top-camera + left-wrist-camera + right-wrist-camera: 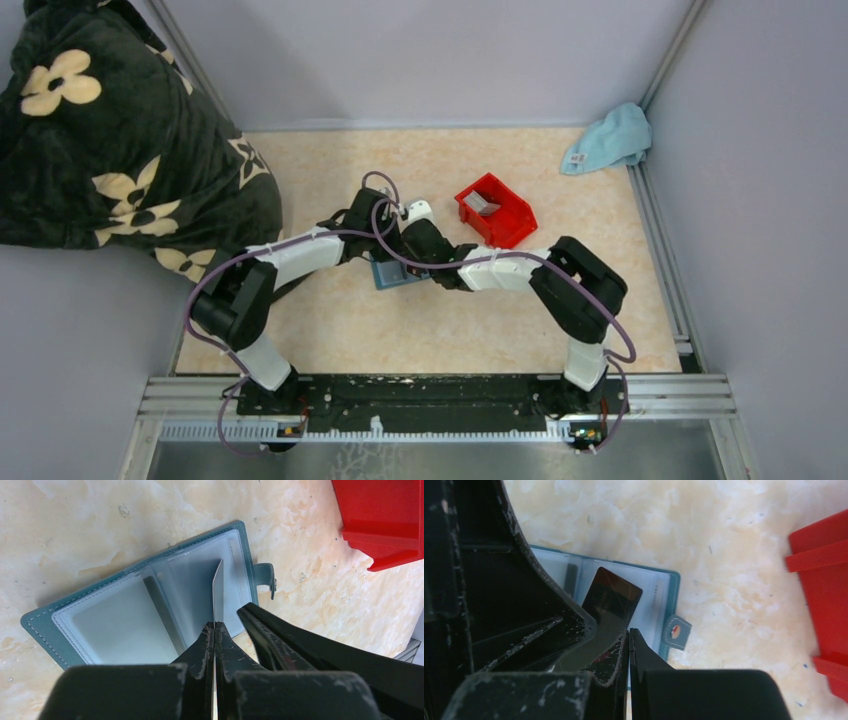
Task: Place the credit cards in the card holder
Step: Turn over the card slot in the card holder, then insert the credit card into the card holder.
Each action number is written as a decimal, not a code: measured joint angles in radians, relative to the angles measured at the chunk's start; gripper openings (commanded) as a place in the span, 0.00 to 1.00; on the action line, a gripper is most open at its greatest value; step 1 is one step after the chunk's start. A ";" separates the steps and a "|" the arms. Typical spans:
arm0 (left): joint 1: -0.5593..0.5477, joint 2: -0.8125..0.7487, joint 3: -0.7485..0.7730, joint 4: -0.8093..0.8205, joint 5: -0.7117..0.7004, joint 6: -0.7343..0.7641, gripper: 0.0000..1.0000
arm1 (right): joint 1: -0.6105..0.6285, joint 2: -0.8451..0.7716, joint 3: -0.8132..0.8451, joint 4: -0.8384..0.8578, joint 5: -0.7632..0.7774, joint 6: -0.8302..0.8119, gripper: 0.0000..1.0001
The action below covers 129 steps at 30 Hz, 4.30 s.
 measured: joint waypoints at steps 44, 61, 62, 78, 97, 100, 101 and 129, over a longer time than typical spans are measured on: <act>-0.009 -0.209 -0.077 0.082 -0.102 -0.065 0.00 | -0.066 0.070 -0.003 0.038 -0.049 0.166 0.00; -0.008 -0.285 -0.301 0.168 -0.137 -0.143 0.00 | -0.070 0.070 -0.004 0.039 -0.058 0.167 0.00; -0.008 -0.288 -0.311 0.182 -0.137 -0.148 0.00 | -0.070 0.070 -0.004 0.039 -0.058 0.167 0.00; -0.003 -0.247 -0.333 0.260 -0.120 -0.198 0.00 | -0.071 0.065 -0.016 0.054 -0.061 0.167 0.00; 0.030 -0.242 -0.333 0.251 -0.119 -0.224 0.00 | -0.071 0.065 -0.016 0.054 -0.061 0.166 0.00; 0.037 -0.232 -0.333 0.253 -0.108 -0.229 0.00 | -0.071 0.065 -0.016 0.054 -0.061 0.166 0.00; 0.038 -0.229 -0.333 0.254 -0.104 -0.230 0.00 | -0.071 0.065 -0.016 0.054 -0.061 0.166 0.00; 0.095 -0.169 -0.387 0.417 0.011 -0.248 0.00 | -0.072 0.065 -0.016 0.053 -0.064 0.165 0.00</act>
